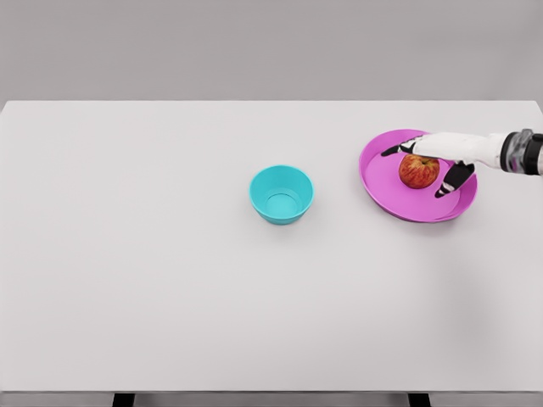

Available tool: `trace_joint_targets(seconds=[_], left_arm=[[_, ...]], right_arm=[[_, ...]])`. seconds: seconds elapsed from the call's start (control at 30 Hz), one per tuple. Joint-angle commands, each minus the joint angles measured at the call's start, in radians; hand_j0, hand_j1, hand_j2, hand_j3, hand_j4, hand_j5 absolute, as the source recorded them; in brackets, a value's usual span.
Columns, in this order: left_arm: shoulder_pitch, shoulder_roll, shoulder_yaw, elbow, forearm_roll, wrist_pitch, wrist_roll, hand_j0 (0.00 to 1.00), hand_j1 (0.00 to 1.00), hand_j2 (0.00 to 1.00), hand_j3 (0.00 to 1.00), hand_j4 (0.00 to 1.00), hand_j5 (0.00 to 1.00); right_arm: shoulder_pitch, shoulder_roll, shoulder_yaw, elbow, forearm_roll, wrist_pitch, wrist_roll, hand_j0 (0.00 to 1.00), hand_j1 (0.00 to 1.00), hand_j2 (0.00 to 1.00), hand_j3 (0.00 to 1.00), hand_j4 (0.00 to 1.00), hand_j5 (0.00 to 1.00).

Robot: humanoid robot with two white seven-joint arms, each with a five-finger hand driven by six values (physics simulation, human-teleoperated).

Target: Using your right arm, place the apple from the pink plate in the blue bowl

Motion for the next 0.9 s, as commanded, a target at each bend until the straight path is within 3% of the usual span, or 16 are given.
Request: trace_joint_targets(seconds=[0.0,0.1,0.17,0.2,0.3,0.7,0.87], left_arm=[[0.0,0.0,0.0,0.0,-0.001,0.0,0.0,1.0,1.0,1.0,1.0,1.0,1.0],[0.0,0.0,0.0,0.0,-0.001,0.0,0.0,1.0,1.0,1.0,1.0,1.0,1.0],[0.0,0.0,0.0,0.0,0.001,0.0,0.0,1.0,1.0,1.0,1.0,1.0,1.0],[0.0,0.0,0.0,0.0,0.001,0.0,0.0,1.0,1.0,1.0,1.0,1.0,1.0],[0.0,0.0,0.0,0.0,0.001,0.0,0.0,1.0,1.0,1.0,1.0,1.0,1.0],[0.0,0.0,0.0,0.0,-0.001,0.0,0.0,1.0,1.0,1.0,1.0,1.0,1.0],[0.0,0.0,0.0,0.0,-0.001,0.0,0.0,1.0,1.0,1.0,1.0,1.0,1.0]], right_arm=[[0.0,0.001,0.005,0.009,-0.005,0.003,0.0,1.0,1.0,1.0,1.0,1.0,1.0],[0.0,0.001,0.007,0.015,-0.005,0.003,0.0,1.0,1.0,1.0,1.0,1.0,1.0],[0.0,0.001,0.007,0.015,-0.003,0.003,0.0,0.68,0.68,0.68,0.68,0.68,0.68],[0.0,0.001,0.01,0.015,-0.003,0.003,0.0,0.59,0.59,0.59,0.59,0.59,0.59],[0.0,0.001,0.01,0.015,-0.002,0.003,0.0,0.46,0.46,0.46,0.46,0.46,0.46],[-0.028,-0.005,-0.002,-0.002,-0.003,0.003,0.0,0.38,0.38,0.38,0.38,0.38,0.38],[-0.043,-0.014,-0.002,-0.107,-0.003,0.003,0.0,0.37,0.37,0.37,0.37,0.37,0.37]])
